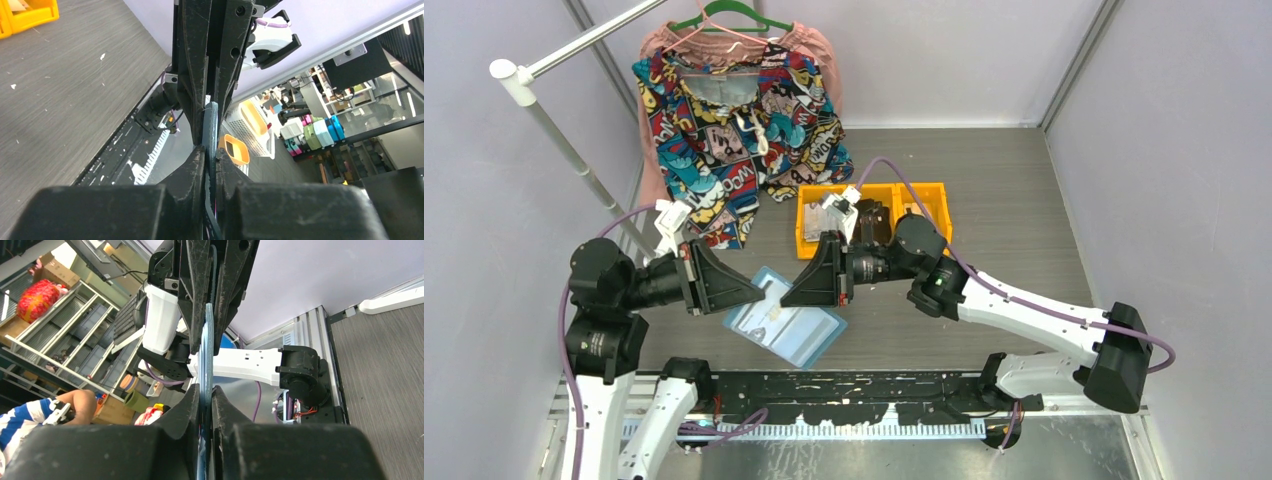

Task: Take the credit cards out of the card holder
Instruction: Remove the credit card from the card holder.

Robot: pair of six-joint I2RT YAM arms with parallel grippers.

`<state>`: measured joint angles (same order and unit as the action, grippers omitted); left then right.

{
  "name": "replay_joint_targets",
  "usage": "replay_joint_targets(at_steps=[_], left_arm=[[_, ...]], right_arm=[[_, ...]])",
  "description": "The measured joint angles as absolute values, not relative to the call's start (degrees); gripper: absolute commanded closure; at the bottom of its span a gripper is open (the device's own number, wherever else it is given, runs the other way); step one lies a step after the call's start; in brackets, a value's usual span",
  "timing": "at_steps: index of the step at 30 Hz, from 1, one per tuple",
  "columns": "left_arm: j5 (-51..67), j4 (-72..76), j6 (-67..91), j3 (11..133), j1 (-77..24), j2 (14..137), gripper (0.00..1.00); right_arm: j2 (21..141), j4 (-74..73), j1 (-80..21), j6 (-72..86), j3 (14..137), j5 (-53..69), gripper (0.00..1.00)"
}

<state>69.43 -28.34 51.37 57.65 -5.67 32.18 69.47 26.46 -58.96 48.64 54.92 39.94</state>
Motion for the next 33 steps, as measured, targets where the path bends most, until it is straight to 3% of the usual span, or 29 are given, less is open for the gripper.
replay_joint_targets(at_steps=[8, 22, 28, 33], left_arm=[[68.23, -26.68, 55.64, 56.42, -5.76, 32.38, 0.74], [64.69, -28.95, 52.25, 55.16, -5.78, 31.86, 0.87], [64.18, -31.86, 48.23, 55.48, -5.78, 31.73, 0.70], [65.32, -32.88, 46.28, 55.48, -5.78, 31.73, 0.70]], right_arm=[[68.99, 26.74, -59.02, 48.36, 53.67, 39.64, 0.99], [68.99, 23.59, -59.02, 48.07, 53.67, 39.94, 0.99], [69.28, 22.46, -59.16, 47.88, 53.80, 40.10, 0.99], [69.41, 22.46, -59.22, 47.75, 53.84, 40.49, 0.99]])
